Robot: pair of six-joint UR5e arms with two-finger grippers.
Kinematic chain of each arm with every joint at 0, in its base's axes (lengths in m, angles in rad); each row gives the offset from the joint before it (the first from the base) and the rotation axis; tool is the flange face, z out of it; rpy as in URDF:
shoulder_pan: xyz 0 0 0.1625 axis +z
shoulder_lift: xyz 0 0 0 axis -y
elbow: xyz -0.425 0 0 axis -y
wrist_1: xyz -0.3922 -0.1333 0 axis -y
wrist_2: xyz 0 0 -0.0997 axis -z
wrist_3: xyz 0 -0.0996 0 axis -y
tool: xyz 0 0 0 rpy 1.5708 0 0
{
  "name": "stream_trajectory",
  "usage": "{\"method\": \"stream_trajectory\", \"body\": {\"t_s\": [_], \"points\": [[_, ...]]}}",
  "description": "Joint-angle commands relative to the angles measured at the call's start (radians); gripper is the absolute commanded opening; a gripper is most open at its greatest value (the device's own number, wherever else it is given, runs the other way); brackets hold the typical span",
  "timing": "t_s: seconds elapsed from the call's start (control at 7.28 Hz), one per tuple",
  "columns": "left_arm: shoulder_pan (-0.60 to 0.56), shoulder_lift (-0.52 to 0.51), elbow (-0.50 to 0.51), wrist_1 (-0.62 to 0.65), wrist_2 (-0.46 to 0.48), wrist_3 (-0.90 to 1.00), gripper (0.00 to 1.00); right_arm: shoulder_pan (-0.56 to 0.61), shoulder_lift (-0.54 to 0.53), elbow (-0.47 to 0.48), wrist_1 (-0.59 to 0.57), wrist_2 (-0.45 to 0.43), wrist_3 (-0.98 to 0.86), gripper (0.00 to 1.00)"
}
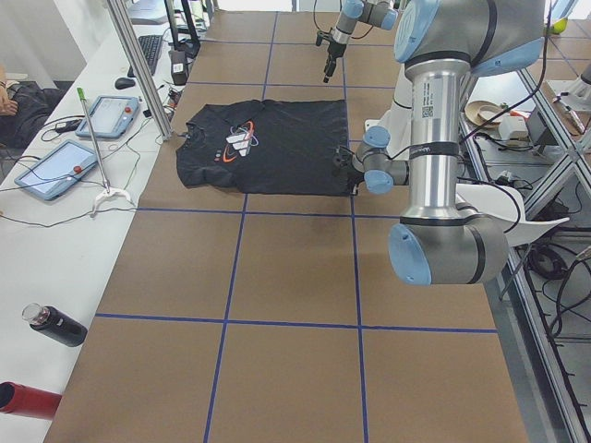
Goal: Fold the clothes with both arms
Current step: 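Grasp the bottom hem corners with both grippers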
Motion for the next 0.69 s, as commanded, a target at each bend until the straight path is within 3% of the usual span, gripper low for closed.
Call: {"method": "stream_trajectory", "body": {"t_s": [0.0,0.27,0.41,0.55], "points": [[0.000,-0.007,-0.006,0.001,-0.001,0.000,0.00,-0.028,-0.010,-0.008,0.002,-0.038,0.000,1.00],[0.000,-0.016,-0.009,-0.001,0.004,0.000,0.00,-0.048,-0.028,-0.020,0.021,-0.038,0.011,1.00],[0.000,-0.014,-0.012,-0.001,0.007,-0.002,0.00,-0.060,-0.034,-0.072,0.099,-0.055,0.022,1.00],[0.000,-0.016,-0.012,-0.002,0.007,-0.002,0.00,-0.101,-0.034,-0.098,0.118,-0.108,0.061,0.99]]}}
